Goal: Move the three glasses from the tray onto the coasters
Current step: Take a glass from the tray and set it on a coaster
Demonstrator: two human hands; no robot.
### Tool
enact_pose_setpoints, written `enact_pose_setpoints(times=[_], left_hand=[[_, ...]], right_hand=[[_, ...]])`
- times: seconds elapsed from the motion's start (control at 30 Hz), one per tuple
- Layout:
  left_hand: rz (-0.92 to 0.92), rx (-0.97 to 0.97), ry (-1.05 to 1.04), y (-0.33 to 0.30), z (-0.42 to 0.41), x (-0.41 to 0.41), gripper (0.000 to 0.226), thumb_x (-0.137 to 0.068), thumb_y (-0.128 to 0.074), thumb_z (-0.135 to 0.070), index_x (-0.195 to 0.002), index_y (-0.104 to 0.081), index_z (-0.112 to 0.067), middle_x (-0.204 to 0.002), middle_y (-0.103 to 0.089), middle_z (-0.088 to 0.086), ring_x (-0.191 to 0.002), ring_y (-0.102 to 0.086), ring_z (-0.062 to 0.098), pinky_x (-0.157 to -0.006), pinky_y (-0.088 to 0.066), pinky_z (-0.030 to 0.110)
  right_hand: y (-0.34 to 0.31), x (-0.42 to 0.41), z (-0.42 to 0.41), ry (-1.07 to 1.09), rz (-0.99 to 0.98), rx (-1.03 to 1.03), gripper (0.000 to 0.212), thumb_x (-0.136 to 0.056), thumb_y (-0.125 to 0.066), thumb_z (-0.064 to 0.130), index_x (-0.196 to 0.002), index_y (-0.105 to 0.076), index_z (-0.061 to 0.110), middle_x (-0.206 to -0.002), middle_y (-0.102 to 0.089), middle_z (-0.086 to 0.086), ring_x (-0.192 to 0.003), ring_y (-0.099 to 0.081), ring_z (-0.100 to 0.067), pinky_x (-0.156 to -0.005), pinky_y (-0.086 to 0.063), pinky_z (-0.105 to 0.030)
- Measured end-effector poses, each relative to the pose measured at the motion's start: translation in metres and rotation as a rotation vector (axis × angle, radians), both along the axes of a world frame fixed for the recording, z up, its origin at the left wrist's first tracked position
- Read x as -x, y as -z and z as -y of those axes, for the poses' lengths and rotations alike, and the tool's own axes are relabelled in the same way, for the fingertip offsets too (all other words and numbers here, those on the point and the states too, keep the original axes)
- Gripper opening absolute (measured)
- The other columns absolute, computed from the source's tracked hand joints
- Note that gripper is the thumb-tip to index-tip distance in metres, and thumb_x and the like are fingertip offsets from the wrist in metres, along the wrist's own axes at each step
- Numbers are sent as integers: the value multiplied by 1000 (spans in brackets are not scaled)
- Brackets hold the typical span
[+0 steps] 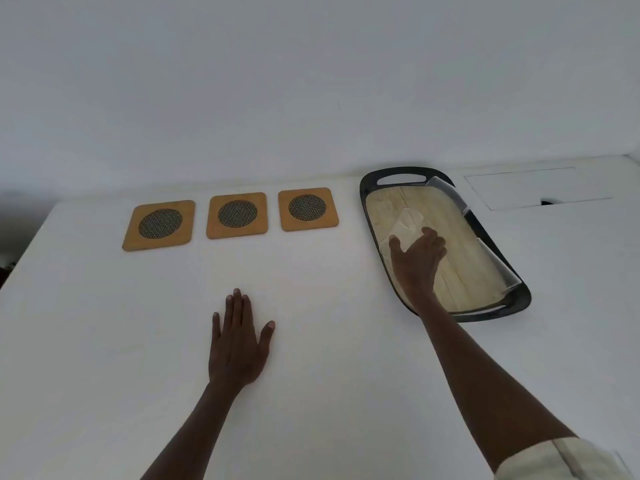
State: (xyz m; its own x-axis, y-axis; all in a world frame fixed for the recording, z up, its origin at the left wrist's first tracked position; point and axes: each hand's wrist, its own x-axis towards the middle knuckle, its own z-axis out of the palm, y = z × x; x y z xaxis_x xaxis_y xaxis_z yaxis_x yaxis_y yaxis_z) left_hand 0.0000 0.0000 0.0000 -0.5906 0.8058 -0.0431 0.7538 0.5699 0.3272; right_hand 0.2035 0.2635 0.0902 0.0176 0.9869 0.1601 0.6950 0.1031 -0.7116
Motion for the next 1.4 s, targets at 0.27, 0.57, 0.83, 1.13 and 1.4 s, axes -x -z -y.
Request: enact_pose_setpoints(times=[0.27, 0.57, 0.83, 1.13, 1.4], left_hand=[[-29, 13, 5, 2, 1, 0, 87, -91, -10, -66, -157, 2, -10, -167, 8, 3, -154, 8, 16, -126, -3, 44], [-45, 16, -8, 1, 0, -1, 86, -92, -14, -65, -157, 0, -10, -167, 7, 3, -154, 7, 15, -126, -2, 41], [-66, 6, -15, 6, 0, 1, 87, -92, -17, -66, -157, -3, -11, -167, 4, 3, -154, 5, 15, -126, -6, 42], [-63, 13, -28, 4, -1, 1, 89, -90, -16, -68, -157, -2, -11, -167, 5, 3, -154, 6, 15, -126, -6, 41], [-58, 15, -37, 2, -1, 0, 92, -88, -12, -71, -157, 0, -11, -166, 6, 4, -154, 8, 16, -126, -5, 41]], right_hand=[[9, 14, -20, 98, 61, 227, 97, -81, -70, 52, -144, -25, -7, -138, -44, -32, -127, -42, -46, -102, -41, -50], [16, 28, -32, 108, 77, 289, 101, -81, -69, 54, -147, -21, -5, -139, -48, -28, -129, -45, -43, -102, -43, -51], [16, 25, -36, 117, -97, 301, 82, -78, -77, 39, -135, -36, -4, -130, -56, -24, -120, -55, -42, -96, -53, -51], [-8, 23, -20, -16, -403, 154, 79, -74, -81, 30, -136, -39, 6, -134, -59, -20, -117, -61, -35, -97, -54, -44], [-28, 25, 15, -166, -541, 52, 73, -72, -85, 25, -132, -45, 11, -131, -57, -9, -114, -60, -29, -92, -58, -47]])
